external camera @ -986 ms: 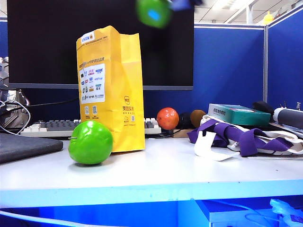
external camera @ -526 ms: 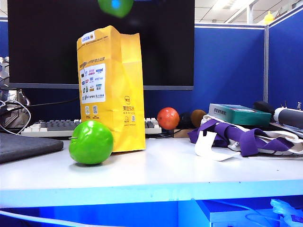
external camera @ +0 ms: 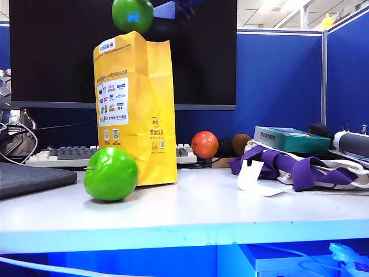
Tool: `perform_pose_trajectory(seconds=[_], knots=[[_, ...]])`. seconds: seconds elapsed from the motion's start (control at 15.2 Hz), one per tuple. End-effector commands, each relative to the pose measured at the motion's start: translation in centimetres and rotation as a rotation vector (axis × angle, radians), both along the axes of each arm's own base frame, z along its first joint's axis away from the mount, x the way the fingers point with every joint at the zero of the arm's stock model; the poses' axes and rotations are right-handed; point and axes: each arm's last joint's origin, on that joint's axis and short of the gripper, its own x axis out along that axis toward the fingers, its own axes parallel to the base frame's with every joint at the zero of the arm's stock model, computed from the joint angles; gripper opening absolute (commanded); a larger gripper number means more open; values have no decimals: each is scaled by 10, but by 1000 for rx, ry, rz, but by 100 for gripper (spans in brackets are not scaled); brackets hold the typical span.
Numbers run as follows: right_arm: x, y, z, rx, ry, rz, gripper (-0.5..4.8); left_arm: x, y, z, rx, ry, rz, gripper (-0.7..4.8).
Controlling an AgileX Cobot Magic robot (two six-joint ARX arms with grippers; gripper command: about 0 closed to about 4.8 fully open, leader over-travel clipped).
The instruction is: Pick up the green apple and throw it into the yellow paper bag.
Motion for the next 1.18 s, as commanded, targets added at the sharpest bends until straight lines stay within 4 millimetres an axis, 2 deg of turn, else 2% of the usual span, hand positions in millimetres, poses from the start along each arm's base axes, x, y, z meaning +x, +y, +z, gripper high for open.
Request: perform_pose_trajectory(seconds=[0.07,0.33,0.39,0.46,0.53,0.59,0.66,0.72,0.79,0.85,0.99,1.18], knots=[[-7,-2,19,57,-67,11,479,0,2,4,-18,-15,0,479],[-14,-6,27,64,-32,9,475,-2,2,4,-13,-6,0,479],[-21,-13,34,50,-12,3,376,-6,5,6,-7,-6,16,479],[-27,-24,41,30,14,7,249,-14,10,11,-9,-28,42,479],[-41,-45,54,-32,-1,71,88,-42,23,30,-52,-132,57,479],[-52,-57,60,-89,-27,68,80,-59,31,41,-86,-209,58,479],[-66,-70,68,-174,-68,5,46,-83,44,53,-109,-312,71,479],[-80,-79,75,-265,-105,-81,17,-99,54,59,-114,-371,101,479],[-103,-90,86,-335,-132,-106,17,-115,65,58,-119,-410,157,479],[-117,-91,93,-357,-177,-87,14,-120,69,53,-106,-413,183,479],[-150,-93,115,-396,-339,-200,-5,-127,74,32,-58,-406,218,479],[-204,-120,141,-301,-510,-376,-5,-133,76,11,-75,-382,223,479]])
